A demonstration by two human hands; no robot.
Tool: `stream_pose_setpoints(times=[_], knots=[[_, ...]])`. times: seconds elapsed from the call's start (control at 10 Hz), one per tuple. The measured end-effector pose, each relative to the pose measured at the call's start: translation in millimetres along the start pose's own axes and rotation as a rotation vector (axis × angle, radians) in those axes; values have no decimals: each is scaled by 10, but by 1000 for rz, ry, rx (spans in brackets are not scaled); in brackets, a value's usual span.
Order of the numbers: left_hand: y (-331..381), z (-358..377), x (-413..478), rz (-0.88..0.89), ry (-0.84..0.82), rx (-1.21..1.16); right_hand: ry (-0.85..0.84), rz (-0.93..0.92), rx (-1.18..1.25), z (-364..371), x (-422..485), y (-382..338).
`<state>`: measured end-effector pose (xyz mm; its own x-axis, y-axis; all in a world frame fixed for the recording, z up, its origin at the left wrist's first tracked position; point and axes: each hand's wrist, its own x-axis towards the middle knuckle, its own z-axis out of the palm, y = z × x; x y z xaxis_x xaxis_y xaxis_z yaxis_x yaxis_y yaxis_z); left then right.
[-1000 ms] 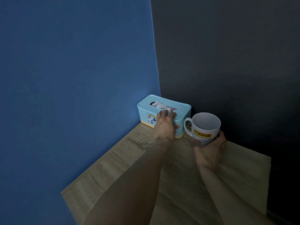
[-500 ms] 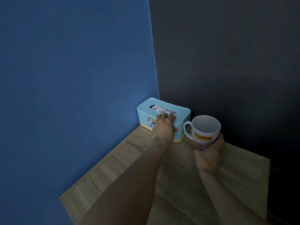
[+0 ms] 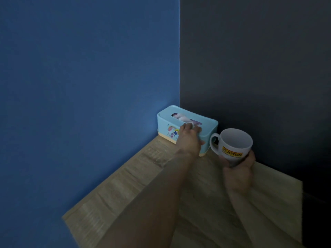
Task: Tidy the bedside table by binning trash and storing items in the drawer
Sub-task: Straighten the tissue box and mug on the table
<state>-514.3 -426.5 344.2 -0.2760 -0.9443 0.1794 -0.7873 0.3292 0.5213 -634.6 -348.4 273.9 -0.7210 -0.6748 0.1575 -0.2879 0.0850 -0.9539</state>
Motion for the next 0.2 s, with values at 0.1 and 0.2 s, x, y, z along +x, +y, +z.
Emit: stream_pose_setpoints(times=[0.1,0.2], knots=[[-140,-83,-47,81,-9,-76,-3,37,7,12,40,-112],[-355,-104,-415,58,103,-212,24,79,-58,-23,-126,-164]])
